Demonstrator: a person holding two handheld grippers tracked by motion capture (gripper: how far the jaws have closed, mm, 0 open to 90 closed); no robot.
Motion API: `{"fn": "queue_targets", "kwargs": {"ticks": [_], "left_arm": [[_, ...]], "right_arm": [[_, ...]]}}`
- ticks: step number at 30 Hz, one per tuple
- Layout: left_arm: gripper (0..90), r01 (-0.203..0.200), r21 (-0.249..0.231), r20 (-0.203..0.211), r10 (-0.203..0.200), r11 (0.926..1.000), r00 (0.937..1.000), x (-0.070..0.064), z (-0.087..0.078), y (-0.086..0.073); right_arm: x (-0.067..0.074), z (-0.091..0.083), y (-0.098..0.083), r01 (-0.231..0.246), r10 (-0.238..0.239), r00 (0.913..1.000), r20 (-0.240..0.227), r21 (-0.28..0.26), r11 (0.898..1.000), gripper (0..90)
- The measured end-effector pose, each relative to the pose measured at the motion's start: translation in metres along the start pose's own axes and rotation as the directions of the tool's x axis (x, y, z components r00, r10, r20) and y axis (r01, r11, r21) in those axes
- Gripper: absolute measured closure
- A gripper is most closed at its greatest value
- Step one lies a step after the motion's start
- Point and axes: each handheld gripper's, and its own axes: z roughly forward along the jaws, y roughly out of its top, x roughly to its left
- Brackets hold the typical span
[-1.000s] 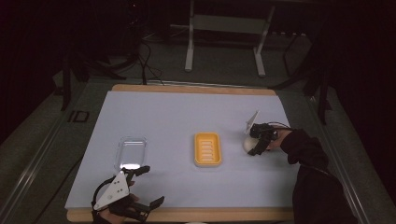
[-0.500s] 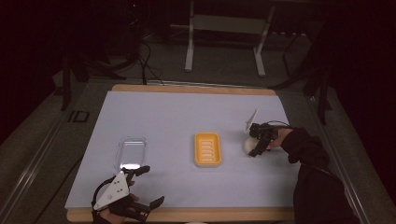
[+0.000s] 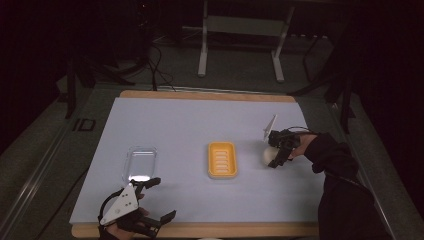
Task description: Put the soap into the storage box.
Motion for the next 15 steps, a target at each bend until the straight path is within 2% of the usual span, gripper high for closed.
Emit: {"fn": "queue_targets", "kwargs": {"ticks": [9,15], "left_arm": [[0.1,0.0,0.002,0.0,0.0,1.0,1.0,0.0,0.0,0.0],[0.1,-0.001,0.002,0.002,0.001,1.0,1.0,0.0,0.001,0.0]], "right_arm": [[0.006,-0.012,0.006,-0.011,0.01,0.9999,0.006,0.014,1.0,23.9],[0.011,-0.022,0.012,0.01,-0.01,0.9998,0.017,0.006,1.0,23.9]]}}
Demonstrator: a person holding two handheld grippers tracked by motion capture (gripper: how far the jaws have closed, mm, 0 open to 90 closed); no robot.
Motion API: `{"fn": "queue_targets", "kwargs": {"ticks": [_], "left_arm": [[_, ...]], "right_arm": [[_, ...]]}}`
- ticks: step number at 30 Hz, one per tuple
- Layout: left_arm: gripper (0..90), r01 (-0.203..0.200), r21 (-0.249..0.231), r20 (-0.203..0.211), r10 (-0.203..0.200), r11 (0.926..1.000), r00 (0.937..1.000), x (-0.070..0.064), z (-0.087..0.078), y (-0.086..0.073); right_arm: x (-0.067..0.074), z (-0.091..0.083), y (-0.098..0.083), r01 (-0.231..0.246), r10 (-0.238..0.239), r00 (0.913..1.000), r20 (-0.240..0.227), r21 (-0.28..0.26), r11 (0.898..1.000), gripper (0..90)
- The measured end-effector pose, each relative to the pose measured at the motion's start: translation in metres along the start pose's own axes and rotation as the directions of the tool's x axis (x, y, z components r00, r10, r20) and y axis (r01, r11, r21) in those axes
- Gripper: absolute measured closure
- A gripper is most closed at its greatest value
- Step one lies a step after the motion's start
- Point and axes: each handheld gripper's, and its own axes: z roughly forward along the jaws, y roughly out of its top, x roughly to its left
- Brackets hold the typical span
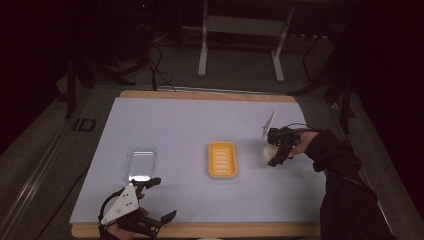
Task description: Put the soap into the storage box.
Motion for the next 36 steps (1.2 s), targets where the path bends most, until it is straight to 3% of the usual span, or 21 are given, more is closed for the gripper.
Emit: {"fn": "queue_targets", "kwargs": {"ticks": [21,36], "left_arm": [[0.1,-0.004,0.005,0.007,0.004,1.0,1.0,-0.001,0.0,0.0],[0.1,-0.006,0.009,0.009,0.006,0.9999,0.9999,-0.001,0.0,0.0]], "right_arm": [[0.026,-0.024,0.035,0.099,-0.096,0.9947,0.036,-0.069,0.993,23.9],[0.04,-0.024,0.064,0.177,-0.176,0.9841,0.025,-0.169,0.97,23.9]]}}
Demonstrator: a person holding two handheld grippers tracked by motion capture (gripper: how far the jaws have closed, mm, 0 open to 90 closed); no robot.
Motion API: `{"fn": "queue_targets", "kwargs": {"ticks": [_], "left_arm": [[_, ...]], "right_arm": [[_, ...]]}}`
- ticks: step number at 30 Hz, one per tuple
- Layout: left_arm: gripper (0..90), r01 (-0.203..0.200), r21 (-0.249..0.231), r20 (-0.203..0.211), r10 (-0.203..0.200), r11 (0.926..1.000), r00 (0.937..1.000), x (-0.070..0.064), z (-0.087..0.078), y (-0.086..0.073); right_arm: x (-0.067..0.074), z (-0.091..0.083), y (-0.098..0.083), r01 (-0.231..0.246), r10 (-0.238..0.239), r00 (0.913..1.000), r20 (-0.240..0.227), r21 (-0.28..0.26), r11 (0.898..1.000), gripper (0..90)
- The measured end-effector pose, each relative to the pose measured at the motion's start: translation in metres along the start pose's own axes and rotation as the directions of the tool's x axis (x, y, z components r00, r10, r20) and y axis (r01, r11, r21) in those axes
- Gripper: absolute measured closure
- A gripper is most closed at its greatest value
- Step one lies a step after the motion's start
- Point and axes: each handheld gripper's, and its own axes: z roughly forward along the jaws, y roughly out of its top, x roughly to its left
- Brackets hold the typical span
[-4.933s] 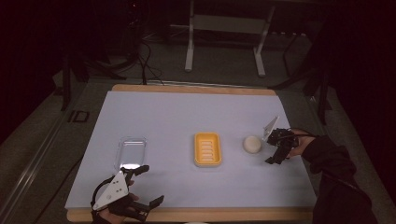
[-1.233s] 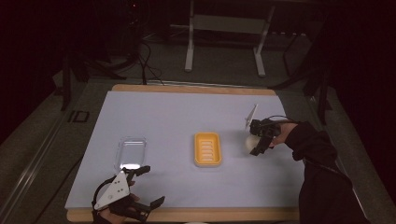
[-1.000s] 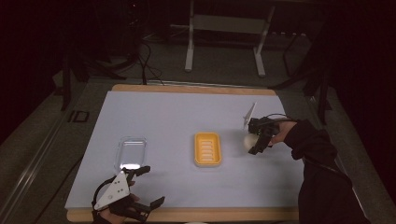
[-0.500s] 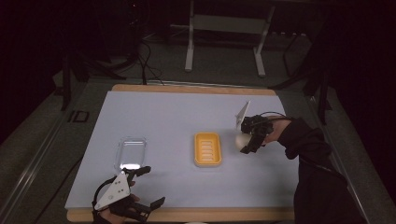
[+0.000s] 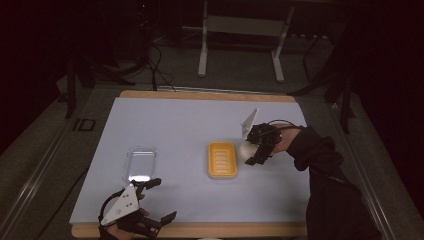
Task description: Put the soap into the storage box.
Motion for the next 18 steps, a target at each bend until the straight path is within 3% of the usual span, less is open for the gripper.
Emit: {"fn": "queue_targets", "kwargs": {"ticks": [4,18], "left_arm": [[0.1,0.0,-0.001,0.002,0.0,1.0,1.0,0.0,0.0,0.0],[0.1,0.001,-0.004,0.003,-0.001,1.0,1.0,0.0,-0.002,0.0]], "right_arm": [[0.001,0.007,0.008,0.003,-0.003,0.9999,-0.015,-0.008,1.0,23.9],[0.001,0.026,0.028,0.066,-0.065,0.9978,0.009,-0.063,0.996,23.8]]}}
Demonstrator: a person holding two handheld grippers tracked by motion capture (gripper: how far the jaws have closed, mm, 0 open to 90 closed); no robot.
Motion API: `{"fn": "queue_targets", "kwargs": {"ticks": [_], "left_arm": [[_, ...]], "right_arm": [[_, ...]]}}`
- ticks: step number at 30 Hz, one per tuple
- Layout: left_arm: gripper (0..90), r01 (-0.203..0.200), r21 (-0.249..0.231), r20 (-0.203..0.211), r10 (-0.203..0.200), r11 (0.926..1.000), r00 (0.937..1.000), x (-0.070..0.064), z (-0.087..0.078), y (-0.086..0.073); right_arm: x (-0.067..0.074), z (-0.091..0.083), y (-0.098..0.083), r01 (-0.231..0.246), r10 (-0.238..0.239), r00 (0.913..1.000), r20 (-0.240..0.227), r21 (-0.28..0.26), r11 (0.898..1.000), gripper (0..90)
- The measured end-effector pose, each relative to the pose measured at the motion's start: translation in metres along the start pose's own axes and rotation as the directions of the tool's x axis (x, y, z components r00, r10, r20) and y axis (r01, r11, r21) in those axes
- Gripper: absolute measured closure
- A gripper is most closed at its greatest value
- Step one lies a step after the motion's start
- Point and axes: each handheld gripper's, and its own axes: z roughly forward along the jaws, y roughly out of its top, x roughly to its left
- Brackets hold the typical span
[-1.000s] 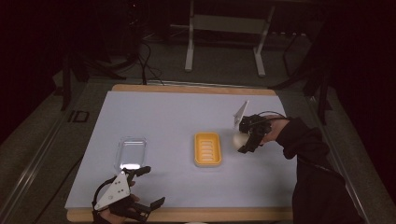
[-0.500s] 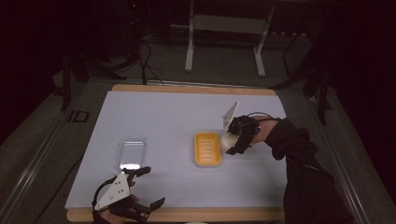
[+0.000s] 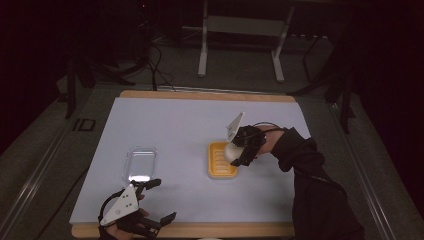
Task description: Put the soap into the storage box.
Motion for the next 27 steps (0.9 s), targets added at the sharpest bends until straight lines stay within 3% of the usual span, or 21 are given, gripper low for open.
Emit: {"fn": "queue_targets", "kwargs": {"ticks": [21,27], "left_arm": [[0.1,-0.001,-0.004,0.005,0.001,1.0,1.0,-0.001,-0.002,0.0],[0.1,-0.002,-0.004,0.006,0.002,1.0,1.0,-0.001,-0.002,0.0]], "right_arm": [[-0.014,0.047,0.01,-0.049,0.049,0.9987,0.014,0.012,0.999,23.7],[-0.017,0.063,0.007,-0.059,0.058,0.9981,0.022,0.065,0.996,23.7]]}}
